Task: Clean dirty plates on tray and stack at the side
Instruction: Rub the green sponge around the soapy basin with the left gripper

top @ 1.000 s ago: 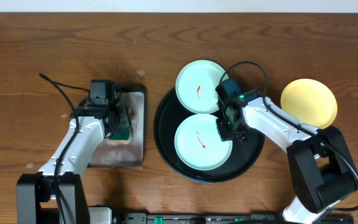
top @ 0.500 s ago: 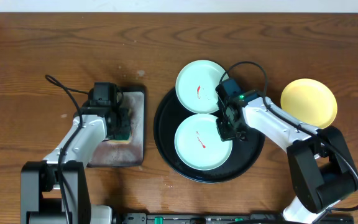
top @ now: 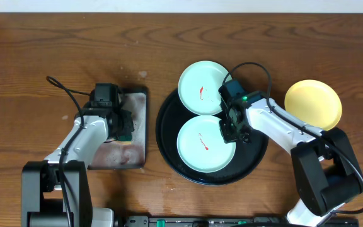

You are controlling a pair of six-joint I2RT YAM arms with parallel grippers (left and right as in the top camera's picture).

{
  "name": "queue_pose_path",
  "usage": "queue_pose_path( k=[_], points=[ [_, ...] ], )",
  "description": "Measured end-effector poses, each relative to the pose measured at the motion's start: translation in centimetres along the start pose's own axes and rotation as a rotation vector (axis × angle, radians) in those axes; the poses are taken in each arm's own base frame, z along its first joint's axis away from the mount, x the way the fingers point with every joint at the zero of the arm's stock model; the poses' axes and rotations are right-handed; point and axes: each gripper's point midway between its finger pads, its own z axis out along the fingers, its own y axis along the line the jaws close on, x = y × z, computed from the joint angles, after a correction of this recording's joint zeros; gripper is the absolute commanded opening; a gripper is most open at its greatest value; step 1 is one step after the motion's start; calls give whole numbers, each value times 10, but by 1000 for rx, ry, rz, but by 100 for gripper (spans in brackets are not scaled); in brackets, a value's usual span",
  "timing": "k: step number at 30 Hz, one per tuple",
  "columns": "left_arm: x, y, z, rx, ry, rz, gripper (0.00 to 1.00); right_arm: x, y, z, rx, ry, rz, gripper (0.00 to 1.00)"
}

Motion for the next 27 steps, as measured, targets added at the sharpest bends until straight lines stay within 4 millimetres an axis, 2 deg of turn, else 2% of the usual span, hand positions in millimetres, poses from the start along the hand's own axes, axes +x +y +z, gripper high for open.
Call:
queue_pose_path(
  k=[27],
  points=[
    [6,-21,-2,130,38,-6,7,0,0,0,0,0,0,1]
  ],
)
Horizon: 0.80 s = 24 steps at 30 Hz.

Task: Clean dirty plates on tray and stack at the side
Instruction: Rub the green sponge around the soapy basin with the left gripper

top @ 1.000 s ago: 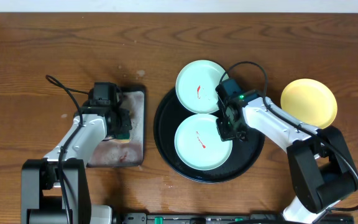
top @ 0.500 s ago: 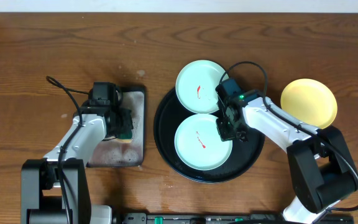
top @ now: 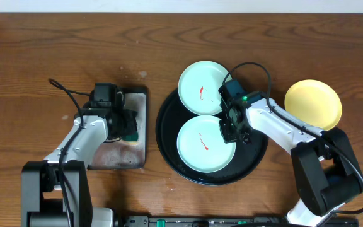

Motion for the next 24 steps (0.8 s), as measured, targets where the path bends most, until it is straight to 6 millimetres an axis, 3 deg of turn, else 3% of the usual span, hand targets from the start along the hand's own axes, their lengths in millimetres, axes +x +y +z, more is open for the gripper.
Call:
queue_pose_path(
  k=[6,15,24],
  points=[
    [4,-10,1,34,16,15,7,0,0,0,0,0,0,1],
    [10,-42,3,84,13,110,7,0,0,0,0,0,0,1],
    [8,-52,4,103,-8,137,7,0,0,0,0,1,0,1]
  ],
)
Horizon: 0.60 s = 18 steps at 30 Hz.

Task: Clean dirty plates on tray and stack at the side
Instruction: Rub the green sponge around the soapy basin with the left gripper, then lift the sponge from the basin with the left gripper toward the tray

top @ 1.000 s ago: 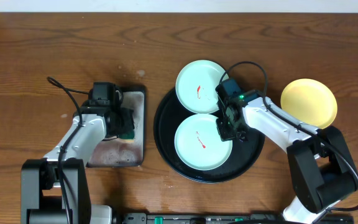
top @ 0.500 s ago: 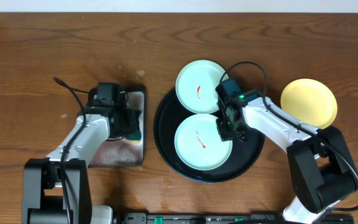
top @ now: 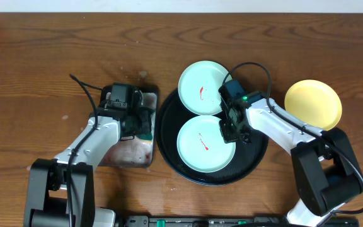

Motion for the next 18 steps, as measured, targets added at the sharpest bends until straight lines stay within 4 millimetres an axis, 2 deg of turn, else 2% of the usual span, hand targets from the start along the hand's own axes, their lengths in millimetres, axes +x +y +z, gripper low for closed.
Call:
queue_pose_path(
  k=[10,14,18],
  points=[
    [-3,4,-5,-33,4,-4,7,0,0,0,0,2,0,1],
    [-21,3,-16,-46,-47,-3,7,1,0,0,0,2,0,1],
    [-37,4,-37,-42,-127,-12,7,1,0,0,0,3,0,1]
  ],
)
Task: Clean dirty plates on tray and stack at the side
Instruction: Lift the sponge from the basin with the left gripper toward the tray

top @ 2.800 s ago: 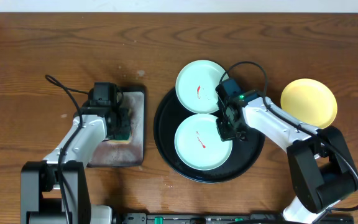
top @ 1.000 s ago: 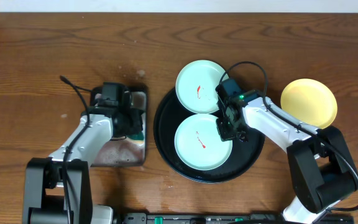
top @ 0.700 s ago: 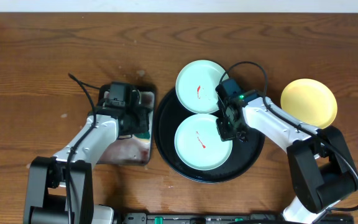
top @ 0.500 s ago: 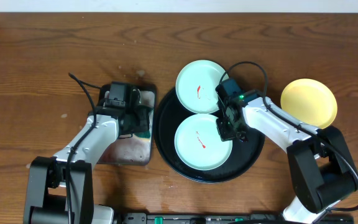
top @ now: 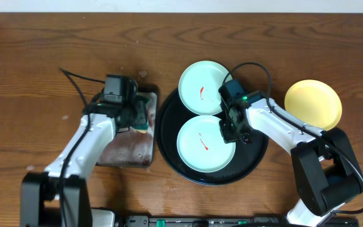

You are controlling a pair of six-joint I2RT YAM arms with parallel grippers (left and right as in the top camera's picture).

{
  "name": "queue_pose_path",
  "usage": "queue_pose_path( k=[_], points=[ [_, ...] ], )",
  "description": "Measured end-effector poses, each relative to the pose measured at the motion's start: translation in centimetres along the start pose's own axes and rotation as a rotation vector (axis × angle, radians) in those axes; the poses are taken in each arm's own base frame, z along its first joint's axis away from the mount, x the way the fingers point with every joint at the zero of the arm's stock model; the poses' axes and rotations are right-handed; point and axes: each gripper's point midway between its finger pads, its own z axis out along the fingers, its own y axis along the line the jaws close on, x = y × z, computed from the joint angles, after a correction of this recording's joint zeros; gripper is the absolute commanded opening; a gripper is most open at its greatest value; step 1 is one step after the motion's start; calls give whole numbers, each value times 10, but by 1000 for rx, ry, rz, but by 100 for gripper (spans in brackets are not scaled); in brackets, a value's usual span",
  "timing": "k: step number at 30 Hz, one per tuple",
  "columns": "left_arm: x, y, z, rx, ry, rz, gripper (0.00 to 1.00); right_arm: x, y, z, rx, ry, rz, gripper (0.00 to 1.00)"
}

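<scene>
Two pale green plates carry red smears. One plate (top: 201, 78) leans on the far rim of the round black tray (top: 257, 154); the other plate (top: 201, 150) lies inside it. My right gripper (top: 228, 130) sits at the nearer plate's right rim and seems shut on it. My left gripper (top: 141, 120) hangs over the right edge of a stained brown mat (top: 123, 148), shut on a green and yellow sponge (top: 144, 127), just left of the tray.
A clean yellow plate (top: 313, 104) lies alone at the right, beyond the right arm. The brown mat almost touches the tray's left rim. The wooden table (top: 36, 57) stretches bare to the far left, with a few small stains.
My left arm has swung a little: its wrist sits farther back and left, and the sponge is still held at the mat's right edge. The right arm and both plates have not moved.
At first my left gripper was on the sponge in the middle of the mat. It then moved right with the sponge, and the mat ended up shifted right against the tray. Throughout, my right gripper stayed at the nearer plate's rim.
</scene>
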Motion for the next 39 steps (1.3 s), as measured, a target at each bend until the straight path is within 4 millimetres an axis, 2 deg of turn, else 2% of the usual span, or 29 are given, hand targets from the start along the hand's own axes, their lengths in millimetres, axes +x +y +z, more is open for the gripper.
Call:
queue_pose_path(
  k=[10,15,18,24,33,39],
  points=[
    [-33,2,-61,25,-207,-18,7,1,0,0,1,4,1,1],
    [-38,-4,-86,53,-286,-5,7,1,0,0,1,5,1,1],
    [-34,-6,-87,72,-307,-2,7,1,0,0,1,6,1,1],
    [-25,4,-75,146,-316,-54,7,1,0,0,1,6,1,1],
    [-41,33,-80,371,-355,-190,8,1,0,0,0,7,1,1],
    [-36,40,-74,531,-296,-265,7,1,0,0,0,7,1,1]
  ],
)
